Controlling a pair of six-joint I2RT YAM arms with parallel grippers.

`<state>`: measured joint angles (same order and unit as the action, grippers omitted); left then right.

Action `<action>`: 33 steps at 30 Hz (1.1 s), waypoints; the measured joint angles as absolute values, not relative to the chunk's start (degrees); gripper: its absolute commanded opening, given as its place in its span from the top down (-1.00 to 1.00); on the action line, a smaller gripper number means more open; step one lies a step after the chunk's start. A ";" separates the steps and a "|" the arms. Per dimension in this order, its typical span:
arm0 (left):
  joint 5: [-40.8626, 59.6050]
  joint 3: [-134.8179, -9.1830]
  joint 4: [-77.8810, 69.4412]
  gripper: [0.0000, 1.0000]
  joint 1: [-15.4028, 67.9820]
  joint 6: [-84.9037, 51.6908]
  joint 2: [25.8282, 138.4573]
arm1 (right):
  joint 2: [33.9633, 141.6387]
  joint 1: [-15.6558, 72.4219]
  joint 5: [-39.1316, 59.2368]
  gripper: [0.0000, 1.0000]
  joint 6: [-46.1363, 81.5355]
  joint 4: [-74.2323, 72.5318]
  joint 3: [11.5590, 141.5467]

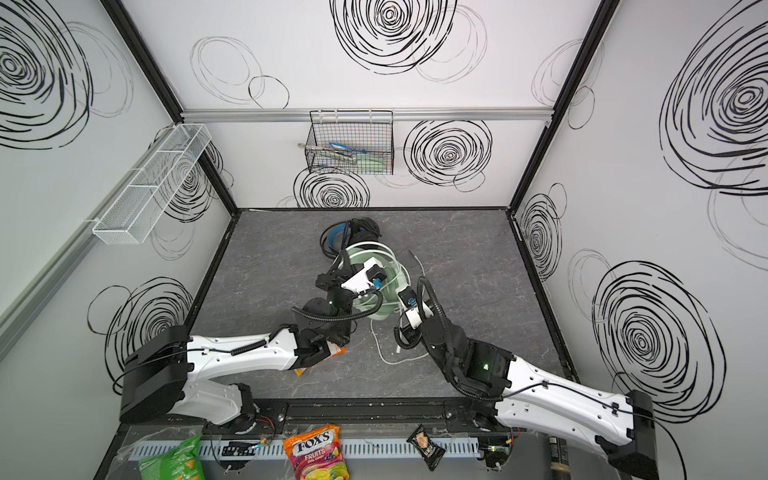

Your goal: Wrap the headphones

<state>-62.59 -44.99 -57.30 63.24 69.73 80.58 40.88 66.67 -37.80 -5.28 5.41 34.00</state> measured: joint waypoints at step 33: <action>-41.50 -63.44 20.58 1.00 66.94 24.53 59.02 | 34.09 67.22 -30.65 0.89 -14.00 -2.66 31.03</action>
